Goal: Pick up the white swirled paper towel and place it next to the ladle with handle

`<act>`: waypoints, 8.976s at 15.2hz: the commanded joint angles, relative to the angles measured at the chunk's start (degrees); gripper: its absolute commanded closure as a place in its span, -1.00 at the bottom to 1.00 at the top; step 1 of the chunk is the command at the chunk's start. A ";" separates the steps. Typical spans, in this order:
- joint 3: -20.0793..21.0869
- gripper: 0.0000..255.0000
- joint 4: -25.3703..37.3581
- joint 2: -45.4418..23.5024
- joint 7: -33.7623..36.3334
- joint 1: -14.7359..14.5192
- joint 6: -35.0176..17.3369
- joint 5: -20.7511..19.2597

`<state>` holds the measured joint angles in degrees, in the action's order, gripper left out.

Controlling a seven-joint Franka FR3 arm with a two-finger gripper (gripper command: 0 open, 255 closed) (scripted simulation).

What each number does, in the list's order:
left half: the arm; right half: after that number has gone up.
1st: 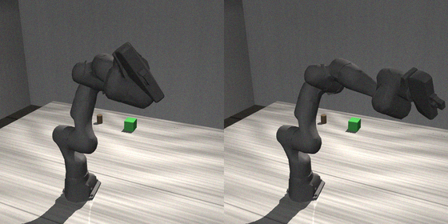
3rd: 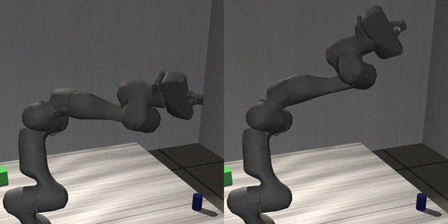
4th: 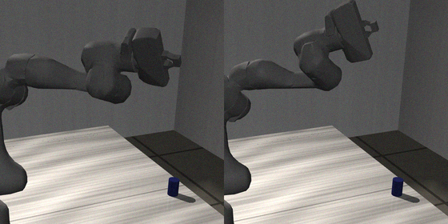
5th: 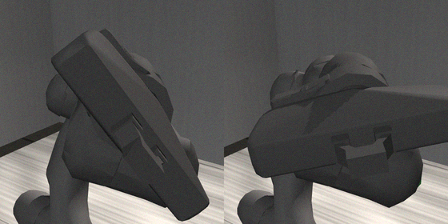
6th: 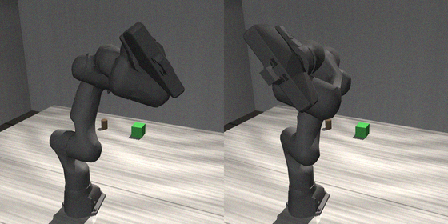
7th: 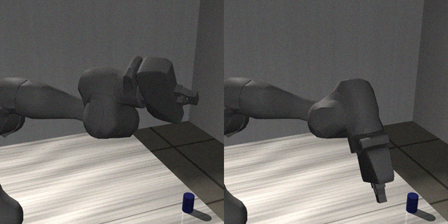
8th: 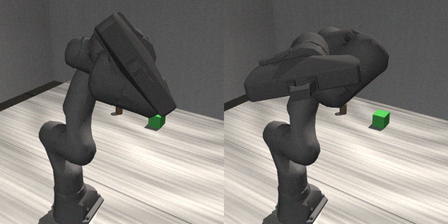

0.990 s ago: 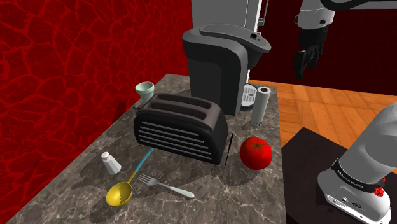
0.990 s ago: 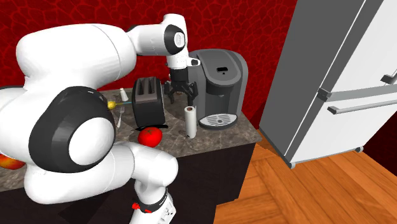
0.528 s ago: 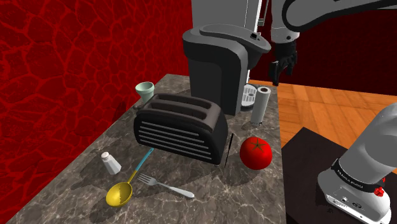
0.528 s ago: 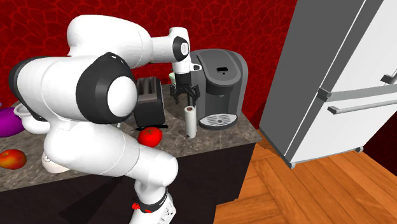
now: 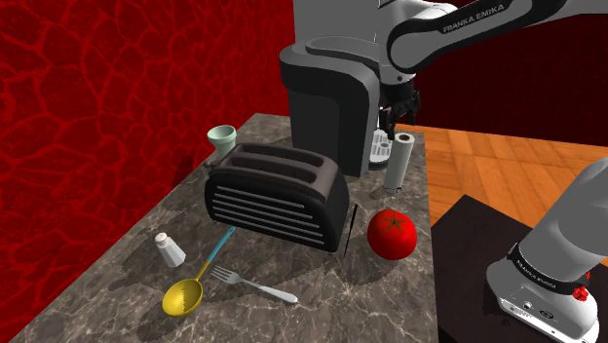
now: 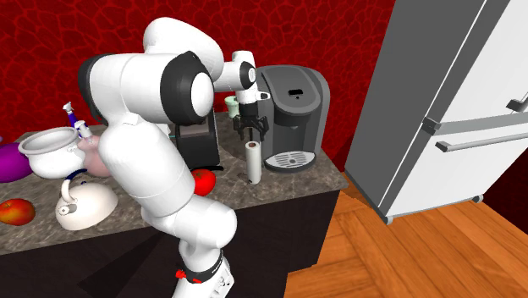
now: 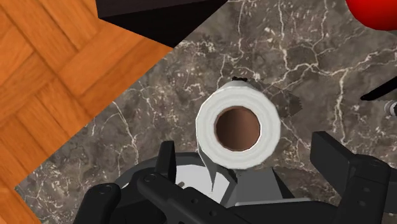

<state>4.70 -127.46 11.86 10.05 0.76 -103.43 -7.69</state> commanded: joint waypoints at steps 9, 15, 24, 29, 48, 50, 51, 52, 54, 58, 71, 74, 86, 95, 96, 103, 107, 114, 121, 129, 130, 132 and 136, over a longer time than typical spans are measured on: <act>-0.26 -1.00 -4.33 -1.48 0.57 0.30 -5.79 -0.62; -0.26 1.00 -4.32 -1.49 0.57 0.30 -5.78 -0.61; -0.26 1.00 -4.33 -1.48 0.57 0.30 -5.79 -0.62; -0.27 1.00 -1.82 -0.05 -0.05 0.25 -1.89 -0.33; -0.22 1.00 10.39 2.44 -2.07 0.21 12.67 0.17; -0.20 1.00 11.92 2.44 -2.27 0.21 14.19 0.17; -0.19 1.00 12.71 2.42 -2.36 0.21 14.95 0.17; -0.18 1.00 13.51 2.39 -2.46 0.22 15.72 0.17; -0.16 1.00 15.15 2.29 -2.64 0.23 17.24 0.16; -0.11 1.00 18.59 1.94 -3.01 0.24 20.31 0.11; 0.14 1.00 31.50 -0.68 -4.19 0.30 30.55 -0.29; 0.23 1.00 34.94 -1.64 -4.46 0.30 33.02 -0.45; 6.55 1.00 34.69 -3.20 7.04 -4.14 32.55 2.93; 13.50 1.00 34.54 -8.23 20.07 -9.32 28.39 5.54; 14.25 1.00 34.87 -9.11 21.50 -9.93 27.95 5.66; 19.00 1.00 39.36 -17.05 31.51 -14.82 25.36 5.22; 21.14 1.00 43.80 -22.99 37.07 -18.27 24.50 3.89; 23.21 1.00 55.98 -35.78 45.82 -26.18 25.03 -0.01; 23.13 1.00 51.23 -36.00 46.23 -26.03 20.13 -0.04; 22.93 1.00 44.91 -35.94 46.24 -25.35 13.93 -0.10; 22.90 1.00 44.22 -36.00 46.25 -25.30 13.19 -0.14; 22.84 1.00 42.91 -36.17 46.29 -25.21 11.73 -0.24; 22.70 1.00 40.77 -36.59 46.38 -25.09 9.24 -0.46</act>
<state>27.47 -86.48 -24.53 56.49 -24.37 -93.74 -8.05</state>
